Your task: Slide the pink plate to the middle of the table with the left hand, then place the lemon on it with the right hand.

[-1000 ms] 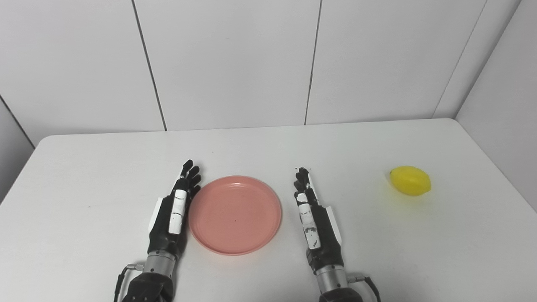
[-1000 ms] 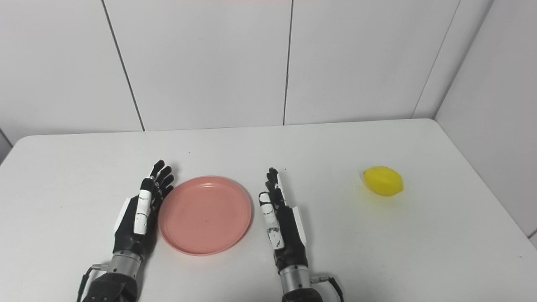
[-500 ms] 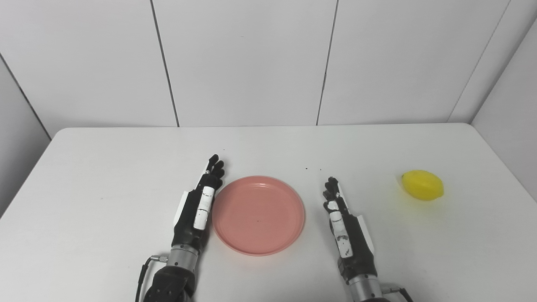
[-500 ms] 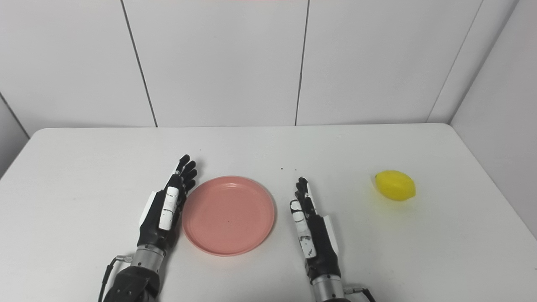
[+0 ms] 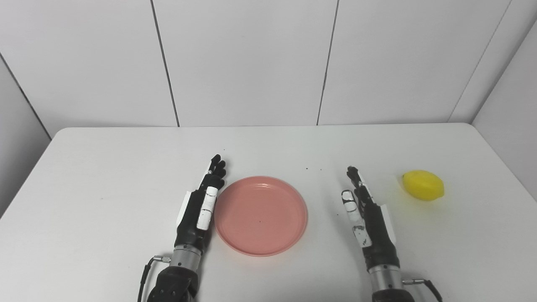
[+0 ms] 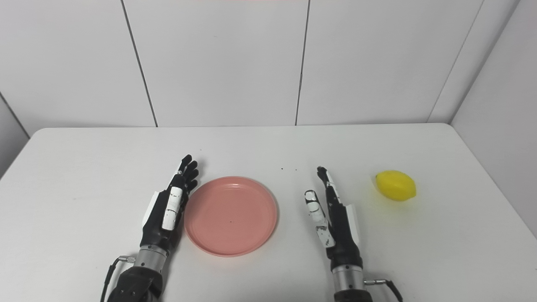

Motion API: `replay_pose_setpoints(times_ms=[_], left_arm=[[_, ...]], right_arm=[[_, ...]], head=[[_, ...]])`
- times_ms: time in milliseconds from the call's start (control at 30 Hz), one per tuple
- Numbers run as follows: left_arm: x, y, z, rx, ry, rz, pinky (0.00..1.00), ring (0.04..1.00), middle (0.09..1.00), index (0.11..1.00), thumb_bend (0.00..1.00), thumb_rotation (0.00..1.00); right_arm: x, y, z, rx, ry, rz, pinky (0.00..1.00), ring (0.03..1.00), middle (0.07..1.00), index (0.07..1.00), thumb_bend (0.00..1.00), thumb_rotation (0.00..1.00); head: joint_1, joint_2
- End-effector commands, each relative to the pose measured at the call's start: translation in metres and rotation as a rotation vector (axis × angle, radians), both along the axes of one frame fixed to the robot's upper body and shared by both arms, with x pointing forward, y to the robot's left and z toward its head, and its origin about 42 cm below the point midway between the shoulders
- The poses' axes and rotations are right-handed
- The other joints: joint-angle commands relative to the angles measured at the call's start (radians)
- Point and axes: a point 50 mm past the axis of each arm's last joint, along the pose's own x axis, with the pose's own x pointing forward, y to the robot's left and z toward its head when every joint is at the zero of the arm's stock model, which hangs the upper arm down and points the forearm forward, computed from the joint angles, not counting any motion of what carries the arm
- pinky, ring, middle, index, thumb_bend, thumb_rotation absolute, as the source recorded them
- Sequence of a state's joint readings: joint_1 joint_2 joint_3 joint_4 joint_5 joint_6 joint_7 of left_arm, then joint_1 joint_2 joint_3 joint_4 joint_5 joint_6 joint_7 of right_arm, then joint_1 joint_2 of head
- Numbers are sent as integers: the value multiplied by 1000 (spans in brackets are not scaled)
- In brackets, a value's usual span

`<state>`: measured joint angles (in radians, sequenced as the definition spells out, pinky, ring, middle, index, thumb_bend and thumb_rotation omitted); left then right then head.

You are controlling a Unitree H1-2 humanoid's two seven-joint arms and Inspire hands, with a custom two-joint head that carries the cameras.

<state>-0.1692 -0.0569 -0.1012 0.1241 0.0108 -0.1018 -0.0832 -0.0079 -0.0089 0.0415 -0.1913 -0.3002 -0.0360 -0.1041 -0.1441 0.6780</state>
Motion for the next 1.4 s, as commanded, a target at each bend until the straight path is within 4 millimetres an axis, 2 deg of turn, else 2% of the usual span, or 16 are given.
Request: replay_pose_setpoints(times_ms=[0,67,100,167,233,333,467,600,633,800,1133,1300,1367], left_arm=[[-12,-1,-18,-7,55,-5,959,966,975,975,695,1000],[-12,0,-19,2,53,-7,958,965,973,974,697,1000],[-12,2,-19,7,51,-6,959,966,974,975,696,1000],[-12,4,-18,11,53,-3,961,965,973,974,698,1000],[-12,6,-18,11,61,-2,969,968,974,975,700,1000],[-12,8,-18,17,65,-1,994,973,974,977,696,1000],[-12,11,-16,19,59,-1,968,966,973,975,693,1000],[-11,14,-15,30,50,-5,978,968,975,979,687,1000],[-11,16,-15,31,47,-6,983,969,976,980,687,1000],[-9,27,-15,20,51,-6,960,965,976,979,697,1000],[-6,45,-17,-7,56,-9,950,973,984,987,687,1000],[-2,59,-17,-40,66,-18,982,985,995,994,691,1000],[-1,63,-17,-47,72,-17,985,986,994,995,682,1000]], right_arm=[[7,-6,24,-35,-97,-11,842,899,893,883,748,693],[10,-13,29,-67,-116,-31,826,889,885,878,757,631],[11,-19,31,-100,-122,-50,837,894,885,877,786,567],[14,-29,36,-164,-125,-84,865,900,885,877,808,528],[16,-37,39,-220,-120,-114,896,907,889,882,828,515],[18,-52,42,-291,-116,-168,861,894,888,880,867,464],[22,-70,46,-360,-110,-223,847,895,900,890,878,439],[28,-85,49,-391,-75,-272,841,905,915,899,895,417],[30,-88,50,-396,-68,-285,840,906,916,899,898,413],[37,-97,54,-462,-28,-340,824,917,926,900,899,415],[51,-112,63,-551,12,-414,837,925,927,912,888,379],[61,-114,66,-586,49,-433,835,942,942,928,883,368],[63,-114,68,-614,58,-439,876,941,938,929,882,371]], head=[[-11,-1],[-22,-2],[-26,-1],[-30,1],[-30,8],[-35,5],[-48,18],[-87,16],[-115,11],[-203,-2],[-302,-17],[-367,-19],[-384,-21]])
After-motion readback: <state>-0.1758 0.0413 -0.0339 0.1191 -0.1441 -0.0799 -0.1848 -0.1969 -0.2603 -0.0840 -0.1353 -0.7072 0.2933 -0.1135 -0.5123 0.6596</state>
